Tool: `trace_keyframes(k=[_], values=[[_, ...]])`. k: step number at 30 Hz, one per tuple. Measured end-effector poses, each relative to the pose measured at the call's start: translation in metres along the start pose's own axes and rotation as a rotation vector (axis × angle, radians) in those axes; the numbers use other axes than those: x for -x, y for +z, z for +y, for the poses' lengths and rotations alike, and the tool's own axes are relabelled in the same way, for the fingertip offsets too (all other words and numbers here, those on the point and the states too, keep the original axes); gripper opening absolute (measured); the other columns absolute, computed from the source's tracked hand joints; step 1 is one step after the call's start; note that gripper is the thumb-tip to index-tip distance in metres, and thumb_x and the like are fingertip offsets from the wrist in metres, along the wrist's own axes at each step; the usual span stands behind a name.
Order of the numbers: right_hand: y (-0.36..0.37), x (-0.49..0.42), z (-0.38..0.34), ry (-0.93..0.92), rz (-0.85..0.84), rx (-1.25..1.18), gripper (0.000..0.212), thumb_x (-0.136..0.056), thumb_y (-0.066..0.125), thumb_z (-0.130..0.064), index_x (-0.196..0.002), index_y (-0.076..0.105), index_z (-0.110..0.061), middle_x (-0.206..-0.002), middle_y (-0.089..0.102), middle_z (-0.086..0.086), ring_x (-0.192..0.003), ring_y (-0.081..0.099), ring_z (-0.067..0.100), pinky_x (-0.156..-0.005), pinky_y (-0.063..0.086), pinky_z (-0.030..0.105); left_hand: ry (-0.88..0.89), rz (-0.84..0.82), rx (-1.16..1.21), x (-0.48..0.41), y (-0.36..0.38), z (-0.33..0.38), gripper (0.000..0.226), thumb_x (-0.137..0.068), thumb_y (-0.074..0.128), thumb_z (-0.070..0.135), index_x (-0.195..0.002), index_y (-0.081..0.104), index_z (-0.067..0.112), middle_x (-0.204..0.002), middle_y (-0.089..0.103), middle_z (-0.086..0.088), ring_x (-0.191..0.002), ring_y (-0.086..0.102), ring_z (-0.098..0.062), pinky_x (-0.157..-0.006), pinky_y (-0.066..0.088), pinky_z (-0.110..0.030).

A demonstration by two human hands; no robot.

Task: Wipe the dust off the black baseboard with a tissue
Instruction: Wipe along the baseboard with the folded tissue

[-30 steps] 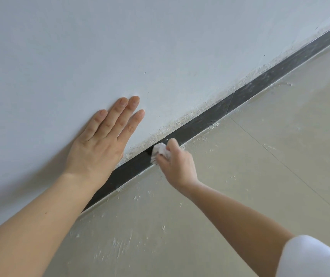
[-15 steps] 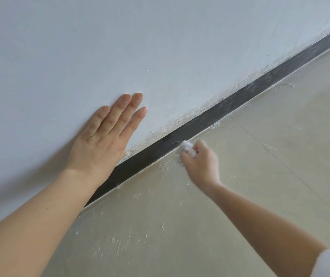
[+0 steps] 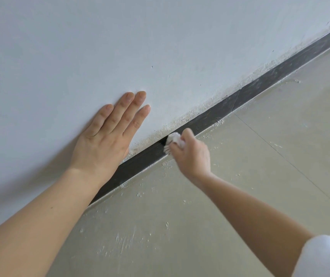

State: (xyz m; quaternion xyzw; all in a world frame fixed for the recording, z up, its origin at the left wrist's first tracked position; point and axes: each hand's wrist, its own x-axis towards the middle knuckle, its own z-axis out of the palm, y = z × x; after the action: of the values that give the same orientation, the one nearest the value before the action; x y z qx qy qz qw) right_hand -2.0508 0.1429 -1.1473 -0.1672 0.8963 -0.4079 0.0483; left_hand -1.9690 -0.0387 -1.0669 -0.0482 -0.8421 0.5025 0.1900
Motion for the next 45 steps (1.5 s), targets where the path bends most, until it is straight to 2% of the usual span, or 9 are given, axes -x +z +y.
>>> trace_keyframes(k=[7, 11, 14, 23, 30, 34, 38, 42, 45], values=[[-0.033, -0.038, 0.037, 0.113, 0.173, 0.070, 0.025, -0.094, 0.051, -0.030, -0.081, 0.038, -0.013, -0.057, 0.045, -0.003, -0.052, 0.042, 0.020, -0.049, 0.022, 0.032, 0.005, 0.008, -0.001, 0.000, 0.000, 0.000, 0.088, -0.087, 0.053, 0.039, -0.155, 0.002, 0.016, -0.161, -0.009, -0.009, -0.146, -0.017, -0.028, -0.116, -0.005, -0.038], [-0.044, -0.051, 0.051, 0.336, 0.309, -0.025, 0.019, -0.091, 0.050, -0.026, -0.085, 0.043, -0.010, -0.061, 0.043, -0.004, -0.064, 0.046, 0.027, -0.058, 0.030, 0.031, 0.007, 0.001, 0.014, -0.001, -0.001, -0.002, 0.088, -0.088, 0.054, 0.037, -0.155, 0.002, 0.016, -0.160, -0.010, -0.010, -0.145, -0.018, -0.027, -0.116, -0.007, -0.038], [-0.045, -0.043, 0.048, 0.508, 0.403, -0.163, 0.022, -0.091, 0.049, -0.029, -0.083, 0.043, -0.010, -0.062, 0.043, -0.005, -0.058, 0.042, 0.017, -0.058, 0.029, 0.030, 0.014, -0.026, 0.024, -0.001, -0.004, -0.004, 0.093, -0.086, 0.059, 0.035, -0.155, -0.001, 0.017, -0.160, -0.013, -0.010, -0.145, -0.020, -0.027, -0.116, -0.008, -0.038], [0.005, 0.034, 0.009, 0.316, 0.025, -0.276, 0.025, -0.088, 0.057, -0.027, -0.075, 0.039, -0.015, -0.053, 0.044, -0.004, -0.049, 0.039, 0.013, -0.050, 0.033, 0.031, 0.063, -0.082, 0.111, 0.001, -0.014, -0.013, 0.092, -0.089, 0.057, 0.031, -0.154, -0.006, 0.013, -0.160, -0.016, -0.010, -0.146, -0.015, -0.026, -0.117, -0.012, -0.038], [-0.039, -0.031, 0.017, 0.258, -0.025, -0.080, 0.020, -0.090, 0.048, -0.022, -0.079, 0.033, -0.013, -0.055, 0.041, 0.000, -0.055, 0.039, 0.024, -0.052, 0.031, 0.033, 0.172, 0.013, 0.221, -0.034, -0.026, -0.017, 0.063, -0.094, 0.021, 0.009, -0.154, 0.003, 0.010, -0.161, -0.003, -0.008, -0.147, 0.000, -0.026, -0.119, -0.003, -0.039], [-0.078, -0.066, 0.033, 0.422, 0.082, -0.053, 0.015, -0.093, 0.047, -0.021, -0.088, 0.041, -0.008, -0.064, 0.048, 0.002, -0.070, 0.048, 0.029, -0.060, 0.031, 0.034, 0.210, -0.042, 0.205, -0.071, -0.042, -0.021, 0.064, -0.091, -0.009, -0.009, -0.153, -0.004, 0.008, -0.159, -0.010, -0.010, -0.145, -0.008, -0.028, -0.118, -0.011, -0.041], [-0.114, -0.086, 0.034, 0.547, 0.076, 0.056, 0.019, -0.096, 0.043, -0.026, -0.096, 0.045, -0.006, -0.075, 0.051, 0.008, -0.077, 0.049, 0.030, -0.065, 0.034, 0.033, 0.182, -0.107, 0.271, -0.099, -0.060, -0.019, 0.066, -0.087, -0.017, -0.012, -0.151, -0.009, 0.006, -0.158, -0.017, -0.012, -0.146, -0.012, -0.029, -0.118, -0.012, -0.041], [-0.116, -0.053, 0.018, 0.484, -0.128, 0.065, 0.020, -0.091, 0.046, -0.026, -0.082, 0.043, -0.009, -0.063, 0.049, 0.003, -0.065, 0.048, 0.029, -0.055, 0.033, 0.033, 0.199, -0.211, 0.209, -0.107, -0.075, -0.031, 0.068, -0.082, -0.023, -0.017, -0.147, -0.021, 0.001, -0.153, -0.030, -0.017, -0.141, -0.027, -0.034, -0.113, -0.020, -0.046], [-0.097, -0.024, 0.006, 0.440, -0.264, -0.042, 0.020, -0.086, 0.050, -0.019, -0.071, 0.038, -0.014, -0.061, 0.048, 0.003, -0.057, 0.042, 0.022, -0.051, 0.032, 0.032, 0.262, -0.229, 0.087, -0.107, -0.075, -0.045, 0.063, -0.086, -0.012, -0.012, -0.146, -0.025, 0.000, -0.150, -0.036, -0.018, -0.135, -0.034, -0.035, -0.109, -0.026, -0.048]])
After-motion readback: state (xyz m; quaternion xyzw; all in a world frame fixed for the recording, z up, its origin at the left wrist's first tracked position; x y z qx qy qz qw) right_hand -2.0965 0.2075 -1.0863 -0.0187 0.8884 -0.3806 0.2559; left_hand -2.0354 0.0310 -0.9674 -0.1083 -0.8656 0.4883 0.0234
